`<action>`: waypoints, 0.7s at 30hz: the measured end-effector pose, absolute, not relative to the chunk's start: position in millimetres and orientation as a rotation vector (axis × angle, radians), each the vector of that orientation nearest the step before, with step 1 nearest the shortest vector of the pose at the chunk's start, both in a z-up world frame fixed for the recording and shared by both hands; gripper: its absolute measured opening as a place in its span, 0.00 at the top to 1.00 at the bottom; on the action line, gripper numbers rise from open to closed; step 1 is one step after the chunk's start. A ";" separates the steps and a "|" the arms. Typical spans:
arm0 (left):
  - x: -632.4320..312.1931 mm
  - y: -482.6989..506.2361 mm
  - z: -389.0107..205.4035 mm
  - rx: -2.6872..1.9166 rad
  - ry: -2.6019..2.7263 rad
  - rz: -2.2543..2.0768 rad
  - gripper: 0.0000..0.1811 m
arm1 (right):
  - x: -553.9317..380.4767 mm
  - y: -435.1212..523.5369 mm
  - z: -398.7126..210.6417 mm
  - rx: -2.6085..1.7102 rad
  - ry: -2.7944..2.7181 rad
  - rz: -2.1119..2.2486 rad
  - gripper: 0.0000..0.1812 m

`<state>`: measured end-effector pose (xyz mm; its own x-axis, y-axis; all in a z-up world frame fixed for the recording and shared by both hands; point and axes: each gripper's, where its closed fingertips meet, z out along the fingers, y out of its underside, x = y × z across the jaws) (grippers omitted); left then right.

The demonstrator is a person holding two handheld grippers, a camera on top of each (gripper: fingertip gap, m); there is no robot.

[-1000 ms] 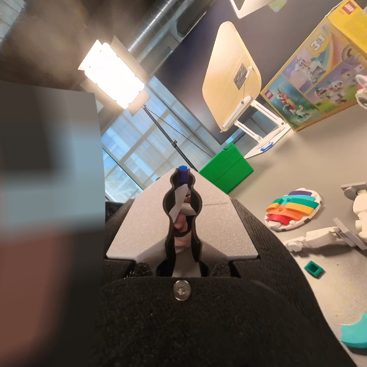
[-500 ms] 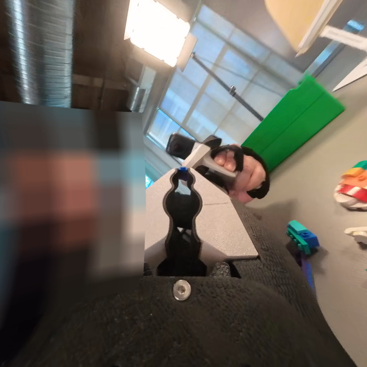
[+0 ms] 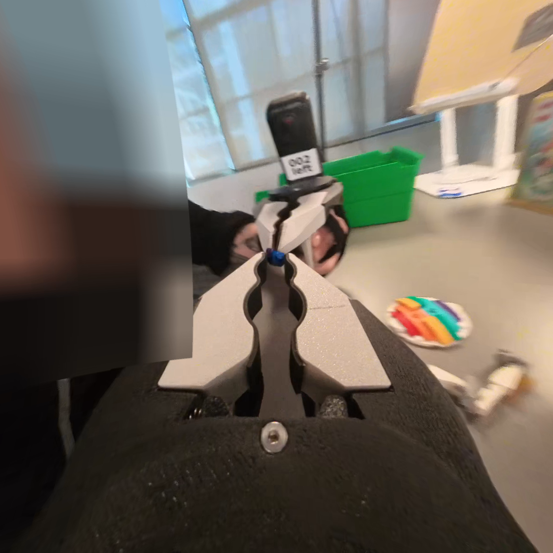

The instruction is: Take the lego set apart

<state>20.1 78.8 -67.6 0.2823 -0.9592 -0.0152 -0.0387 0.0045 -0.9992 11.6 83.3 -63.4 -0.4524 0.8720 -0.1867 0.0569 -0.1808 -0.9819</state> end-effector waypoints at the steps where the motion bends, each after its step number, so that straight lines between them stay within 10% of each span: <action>1: 17.2 82.8 -70.2 -1.369 1.030 -0.925 0.99 | 10.2 88.5 -68.4 -1.086 -1.489 1.554 0.93; 12: 4.1 94.6 -106.8 -1.586 1.149 -0.784 0.99 | -3.4 107.0 -110.8 -0.643 -1.709 0.326 0.79; 21: 7.3 68.5 -131.5 -1.722 1.319 -0.975 0.99 | -6.8 88.5 -133.5 -0.201 -1.820 -0.150 0.96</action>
